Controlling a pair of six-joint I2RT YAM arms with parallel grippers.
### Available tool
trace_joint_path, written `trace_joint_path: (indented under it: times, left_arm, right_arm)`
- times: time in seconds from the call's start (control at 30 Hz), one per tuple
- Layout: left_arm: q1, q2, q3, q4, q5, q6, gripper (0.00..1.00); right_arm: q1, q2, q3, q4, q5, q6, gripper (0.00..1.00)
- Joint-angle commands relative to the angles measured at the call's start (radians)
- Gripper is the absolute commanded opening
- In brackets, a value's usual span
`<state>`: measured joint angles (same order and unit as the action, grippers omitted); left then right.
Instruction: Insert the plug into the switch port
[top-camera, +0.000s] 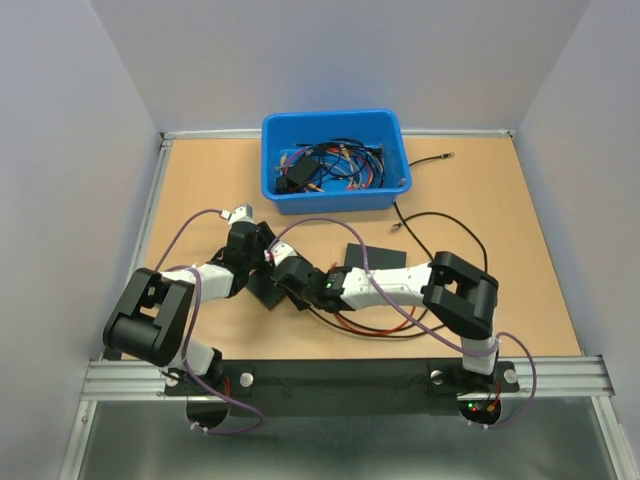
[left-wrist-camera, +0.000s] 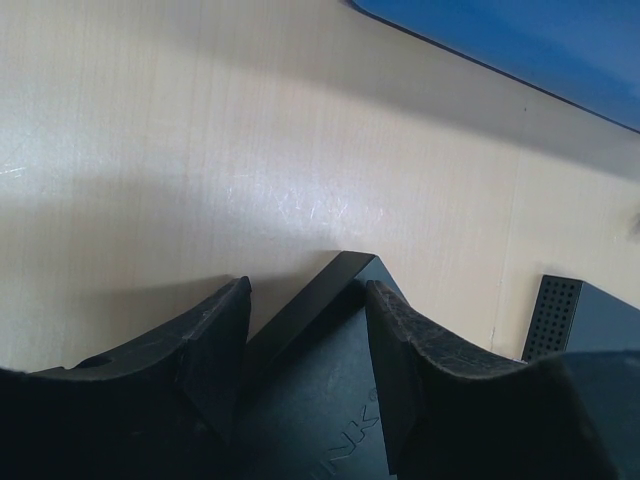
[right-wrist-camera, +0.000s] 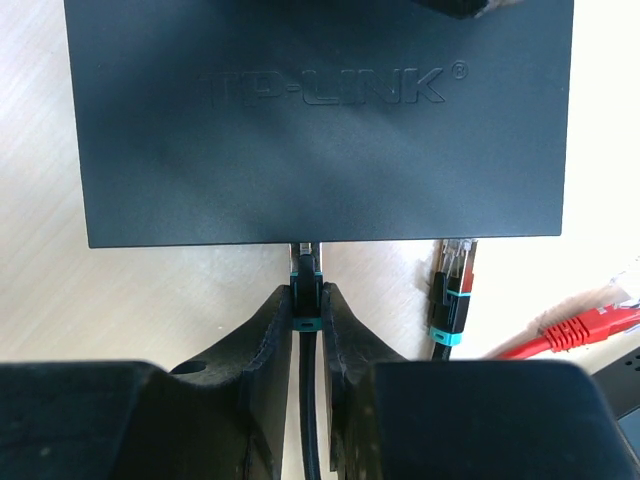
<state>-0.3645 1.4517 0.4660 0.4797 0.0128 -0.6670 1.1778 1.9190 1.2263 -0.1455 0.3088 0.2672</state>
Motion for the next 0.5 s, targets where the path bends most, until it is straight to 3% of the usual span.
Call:
trace_joint_path:
  times: [0.0,0.47]
  left_arm:
    - [-0.031,0.033,-0.036,-0.15,0.108,-0.039,0.58]
    - [-0.039,0.026,-0.04,-0.148,0.101,-0.039,0.57]
  right_arm:
    - [-0.014,0.0,0.119,0.251,0.095,-0.02,0.0]
    - [-0.056,0.054,0.14,0.261,0.099,-0.002,0.0]
